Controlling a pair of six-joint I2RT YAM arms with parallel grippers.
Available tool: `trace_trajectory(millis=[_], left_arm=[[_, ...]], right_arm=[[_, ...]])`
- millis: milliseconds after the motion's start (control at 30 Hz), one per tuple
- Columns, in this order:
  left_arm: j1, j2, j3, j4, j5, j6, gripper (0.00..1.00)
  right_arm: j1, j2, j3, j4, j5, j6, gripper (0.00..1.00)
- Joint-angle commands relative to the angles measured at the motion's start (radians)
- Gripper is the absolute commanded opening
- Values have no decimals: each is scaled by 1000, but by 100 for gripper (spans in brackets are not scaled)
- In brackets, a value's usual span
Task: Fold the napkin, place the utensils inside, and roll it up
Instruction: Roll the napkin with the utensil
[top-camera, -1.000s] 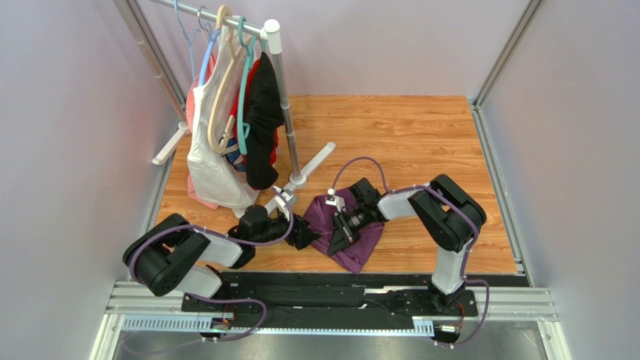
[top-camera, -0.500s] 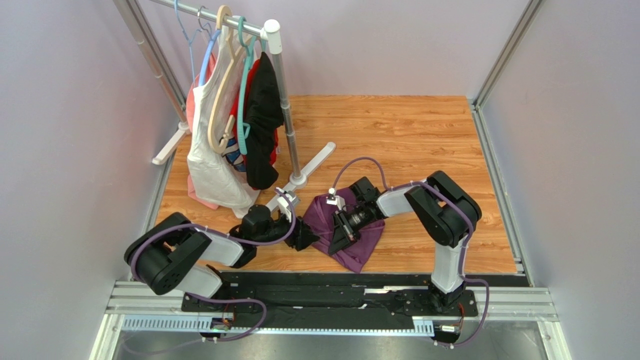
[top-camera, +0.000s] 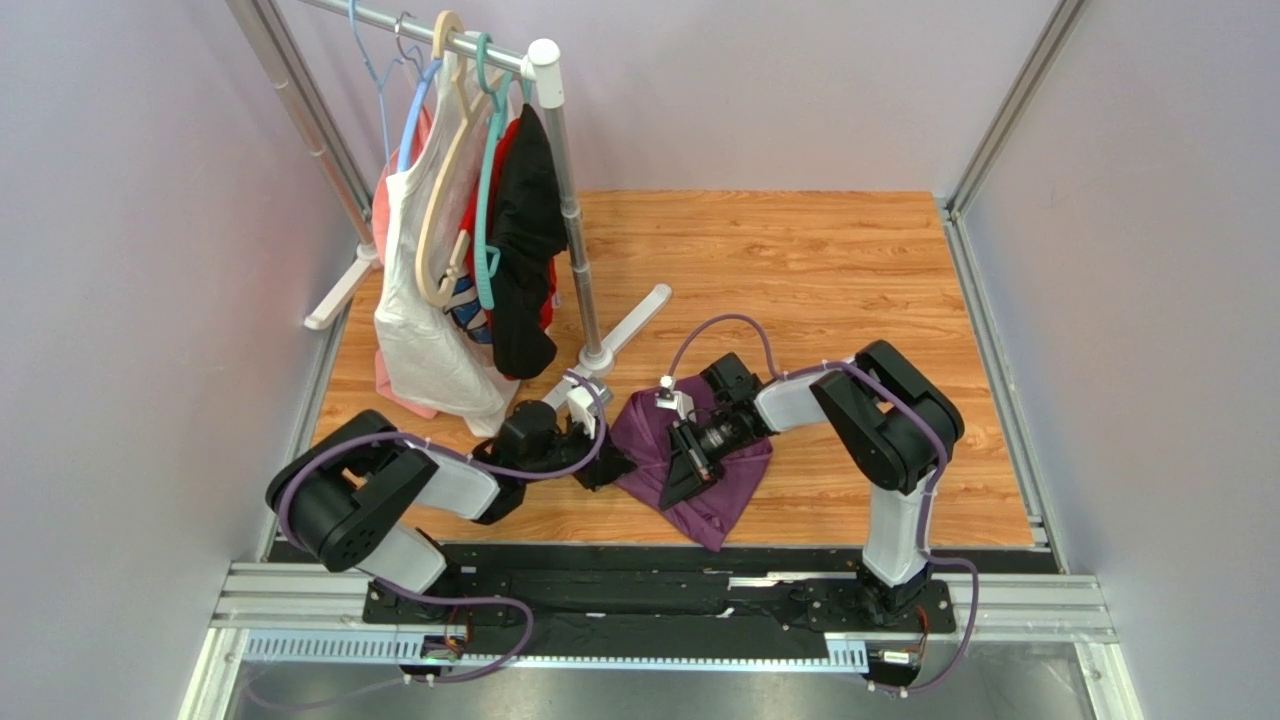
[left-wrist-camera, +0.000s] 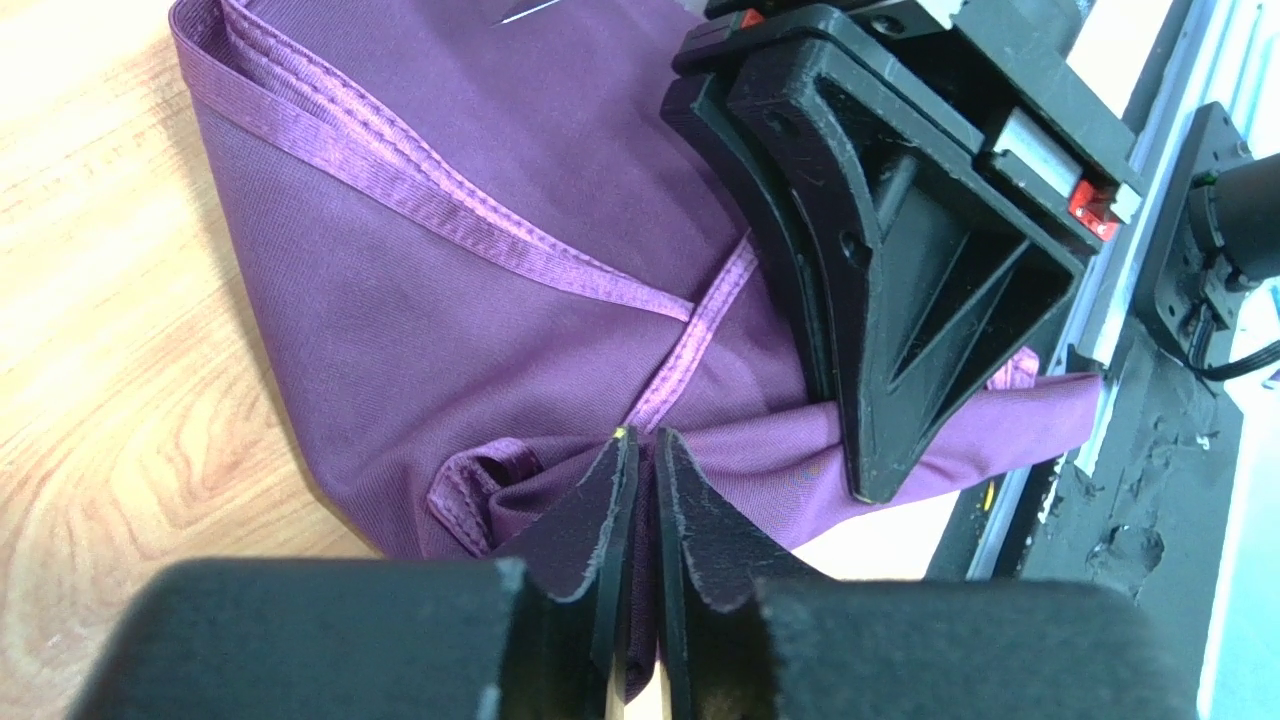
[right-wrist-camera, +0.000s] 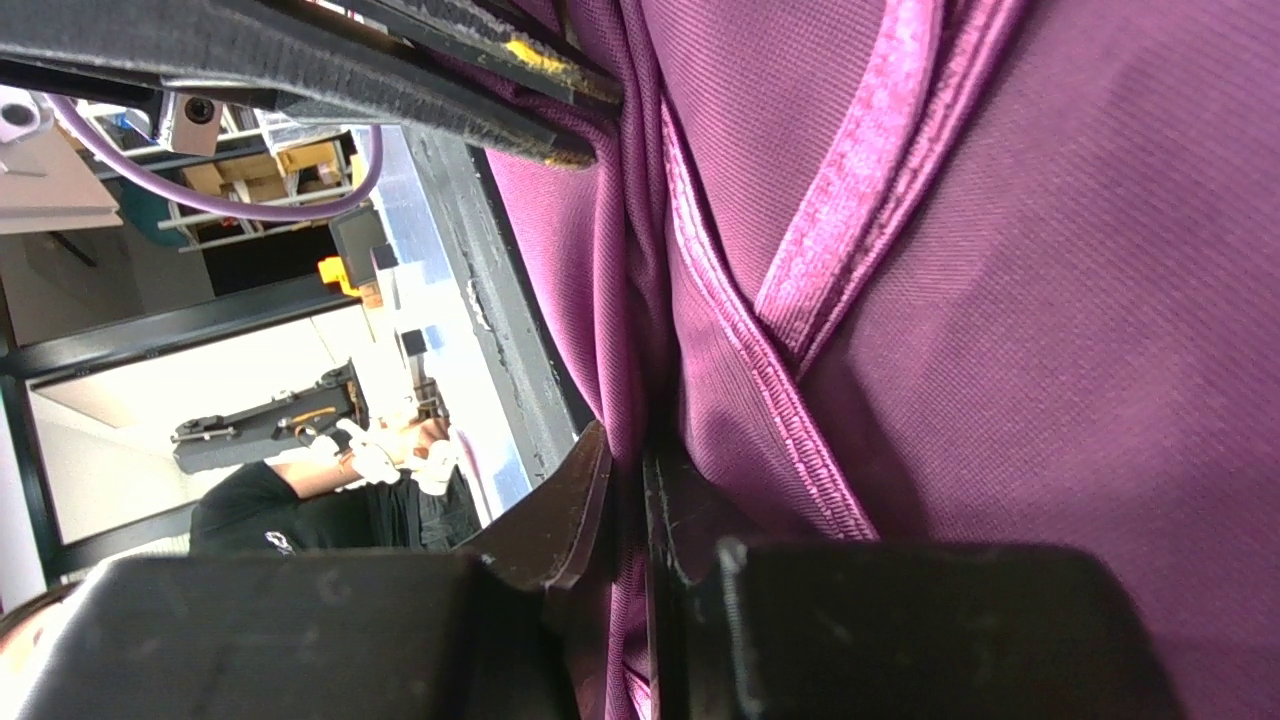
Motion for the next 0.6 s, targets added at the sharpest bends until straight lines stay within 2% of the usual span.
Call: trace_trajectory(millis=[0, 33, 100, 167, 233, 400, 567], left_arm=[[-6, 21, 36, -99, 10, 5, 11], [-5, 22, 58, -126, 7, 8, 6], [-5, 35, 75, -191, -6, 11, 0], [-5, 48, 105, -253, -20, 11, 0], [-3, 70, 125, -279, -29, 5, 0], [-3, 120, 164, -348, -34, -2, 0], [-2, 148, 187, -385, -25, -13, 0]], right_arm=[[-13, 7, -2, -29, 189, -15, 9], [-13, -1, -2, -34, 195, -10, 19], [-13, -32, -4, -43, 206, -4, 24], [-15, -75, 1, -71, 223, 2, 43], [-19, -118, -4, -100, 249, 10, 51], [-53, -315, -18, -190, 341, 18, 61], [-67, -565, -54, -307, 554, 16, 66]])
